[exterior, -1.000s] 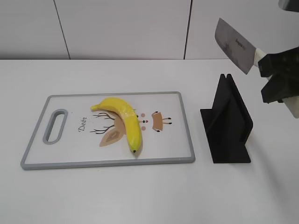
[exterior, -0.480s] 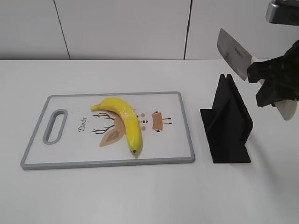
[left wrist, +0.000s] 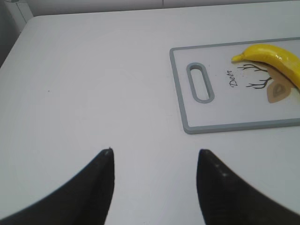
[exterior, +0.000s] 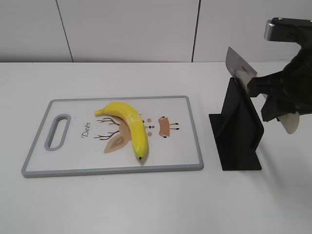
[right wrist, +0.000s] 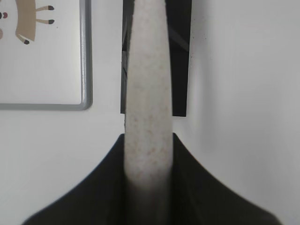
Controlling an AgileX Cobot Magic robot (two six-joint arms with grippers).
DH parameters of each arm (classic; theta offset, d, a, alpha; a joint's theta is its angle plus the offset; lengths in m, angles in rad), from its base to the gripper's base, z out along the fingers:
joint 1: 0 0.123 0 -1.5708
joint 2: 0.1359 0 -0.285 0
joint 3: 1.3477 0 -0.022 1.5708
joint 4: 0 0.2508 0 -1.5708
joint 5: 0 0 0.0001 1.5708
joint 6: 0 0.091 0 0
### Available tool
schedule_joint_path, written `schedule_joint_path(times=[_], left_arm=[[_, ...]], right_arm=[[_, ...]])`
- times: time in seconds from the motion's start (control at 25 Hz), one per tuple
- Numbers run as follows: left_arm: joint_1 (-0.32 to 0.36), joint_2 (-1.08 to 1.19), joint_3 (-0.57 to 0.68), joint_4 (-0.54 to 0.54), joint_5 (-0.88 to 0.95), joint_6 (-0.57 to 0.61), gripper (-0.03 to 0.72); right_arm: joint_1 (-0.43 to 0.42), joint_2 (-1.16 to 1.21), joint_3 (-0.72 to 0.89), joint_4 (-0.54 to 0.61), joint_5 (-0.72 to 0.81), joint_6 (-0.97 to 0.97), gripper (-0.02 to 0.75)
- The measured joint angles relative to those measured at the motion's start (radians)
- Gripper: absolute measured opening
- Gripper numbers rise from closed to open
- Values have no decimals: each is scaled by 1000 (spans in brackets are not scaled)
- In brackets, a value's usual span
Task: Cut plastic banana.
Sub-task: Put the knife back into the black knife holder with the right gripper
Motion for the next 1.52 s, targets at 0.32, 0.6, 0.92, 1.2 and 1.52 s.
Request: schedule_joint_path(times=[0.32,0.6,0.92,1.2,1.52], left_arm=[[0,0,0,0,0,0,523],[0,0,0,0,0,0,523],[0,0,0,1,0,0,511],[0,0,0,1,0,0,510],[0,0,0,1,0,0,510]], right_arm=[[0,55,0,13,31,0,169],[0,56,0,80,47,-24,169],[-1,56,0,163,54,-98,497],[-1,55,0,164,55,-118,615],[-1,-156,0,165,63,-203,614]])
